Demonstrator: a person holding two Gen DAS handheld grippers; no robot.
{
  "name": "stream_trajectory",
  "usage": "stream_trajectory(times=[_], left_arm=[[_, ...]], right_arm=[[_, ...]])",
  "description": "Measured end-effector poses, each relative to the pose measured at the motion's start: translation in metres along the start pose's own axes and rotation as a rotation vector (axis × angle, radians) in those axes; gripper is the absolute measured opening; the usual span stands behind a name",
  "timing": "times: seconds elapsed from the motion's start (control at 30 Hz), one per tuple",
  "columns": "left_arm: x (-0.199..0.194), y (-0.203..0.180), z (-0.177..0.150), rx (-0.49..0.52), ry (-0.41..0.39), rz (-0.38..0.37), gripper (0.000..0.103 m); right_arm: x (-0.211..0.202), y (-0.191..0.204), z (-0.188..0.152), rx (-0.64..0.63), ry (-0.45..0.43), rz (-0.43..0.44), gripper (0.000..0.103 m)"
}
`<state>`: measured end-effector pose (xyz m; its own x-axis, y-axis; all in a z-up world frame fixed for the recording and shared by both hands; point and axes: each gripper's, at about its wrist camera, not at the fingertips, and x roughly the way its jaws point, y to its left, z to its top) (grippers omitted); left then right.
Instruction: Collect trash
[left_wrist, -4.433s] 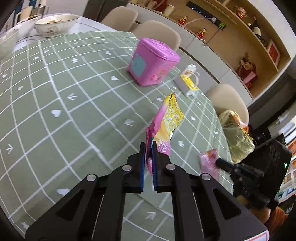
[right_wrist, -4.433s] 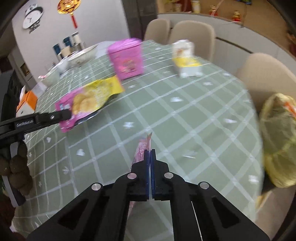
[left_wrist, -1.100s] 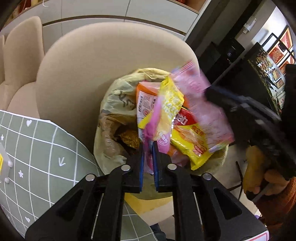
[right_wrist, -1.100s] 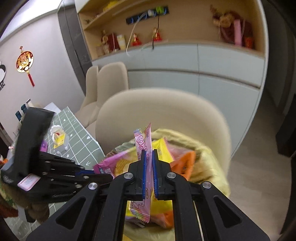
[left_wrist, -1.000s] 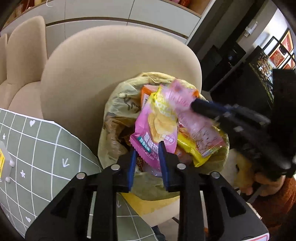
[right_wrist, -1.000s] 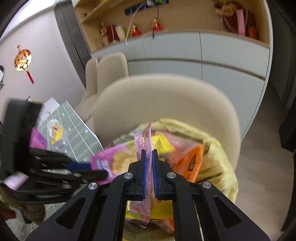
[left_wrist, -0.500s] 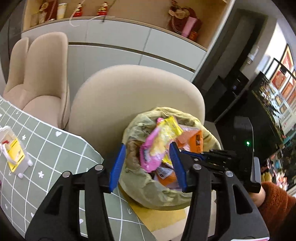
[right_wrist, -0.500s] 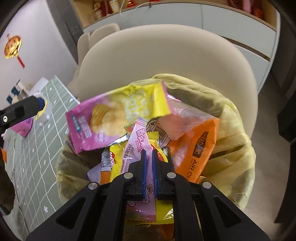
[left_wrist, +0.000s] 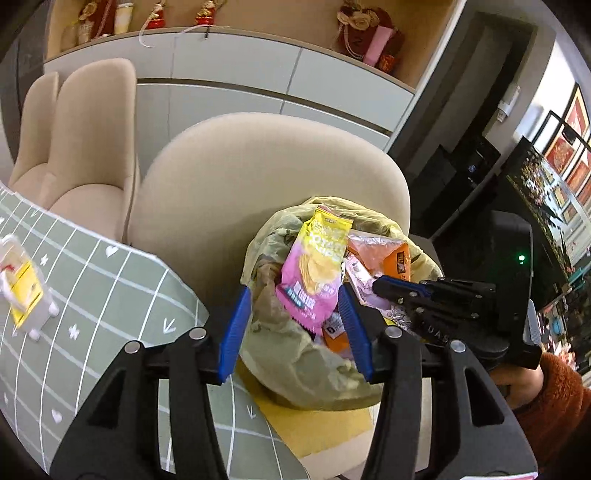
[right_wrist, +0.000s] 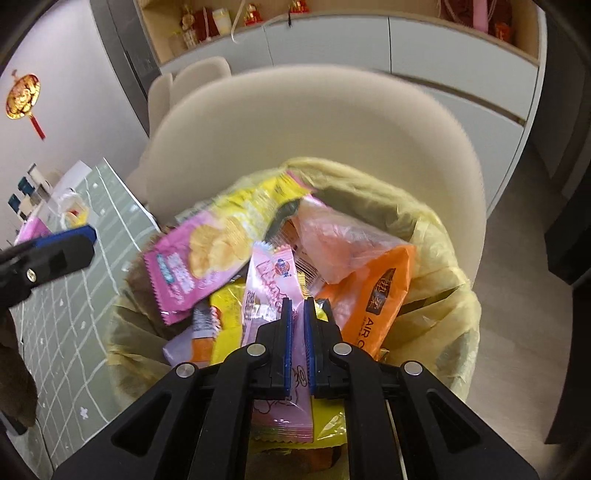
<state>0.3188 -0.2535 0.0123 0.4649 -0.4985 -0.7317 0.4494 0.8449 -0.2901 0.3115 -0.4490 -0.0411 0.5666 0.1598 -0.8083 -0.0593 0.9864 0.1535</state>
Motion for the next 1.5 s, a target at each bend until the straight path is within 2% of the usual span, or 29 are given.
stream_trajectory(times=[0.23, 0.27, 0.3, 0.37, 0.53, 0.63, 0.7, 0.83, 0.9, 1.03, 1.17, 1.3, 1.4, 1.5], left_arm=[[-0.048, -0.003, -0.029, -0.026, -0.077, 0.073, 0.047], [-0.056, -0.003, -0.035, -0.026, -0.088, 0.087, 0.047], [-0.063, -0.004, -0.04, -0.027, -0.096, 0.098, 0.049], [-0.076, -0.001, -0.05, -0.034, -0.109, 0.113, 0.053], [-0.109, 0.004, -0.077, -0.032, -0.136, 0.158, 0.059], [-0.132, 0.006, -0.097, -0.021, -0.152, 0.214, 0.061], [-0.147, 0.005, -0.112, -0.007, -0.163, 0.252, 0.064], [-0.177, 0.002, -0.143, 0.027, -0.196, 0.29, 0.083], [-0.196, 0.0, -0.163, 0.048, -0.225, 0.305, 0.086], [-0.226, -0.004, -0.189, 0.086, -0.282, 0.336, 0.088], [-0.255, -0.006, -0.208, 0.092, -0.335, 0.387, 0.088], [-0.272, -0.003, -0.222, 0.037, -0.328, 0.436, 0.088], [-0.278, -0.006, -0.231, 0.04, -0.329, 0.489, 0.088], [-0.286, -0.005, -0.236, 0.028, -0.349, 0.5, 0.087]], right_arm=[[-0.038, 0.01, -0.008, -0.018, -0.067, -0.018, 0.01], [-0.045, 0.011, -0.01, -0.019, -0.078, -0.018, 0.016], [-0.053, 0.014, -0.013, -0.019, -0.09, -0.009, 0.029], [-0.067, 0.021, -0.019, -0.022, -0.12, 0.004, 0.039], [-0.105, 0.04, -0.039, -0.009, -0.175, -0.011, 0.039], [-0.129, 0.053, -0.057, 0.019, -0.213, 0.008, 0.046], [-0.143, 0.064, -0.07, 0.025, -0.238, 0.003, 0.046], [-0.168, 0.104, -0.108, -0.018, -0.273, 0.005, 0.046], [-0.179, 0.122, -0.126, -0.028, -0.284, 0.014, 0.046], [-0.203, 0.157, -0.164, -0.045, -0.323, 0.024, 0.046], [-0.219, 0.186, -0.184, -0.079, -0.355, 0.003, 0.046], [-0.228, 0.21, -0.197, -0.066, -0.377, -0.052, 0.046], [-0.23, 0.222, -0.207, -0.042, -0.385, -0.051, 0.046], [-0.23, 0.228, -0.216, -0.034, -0.386, -0.05, 0.046]])
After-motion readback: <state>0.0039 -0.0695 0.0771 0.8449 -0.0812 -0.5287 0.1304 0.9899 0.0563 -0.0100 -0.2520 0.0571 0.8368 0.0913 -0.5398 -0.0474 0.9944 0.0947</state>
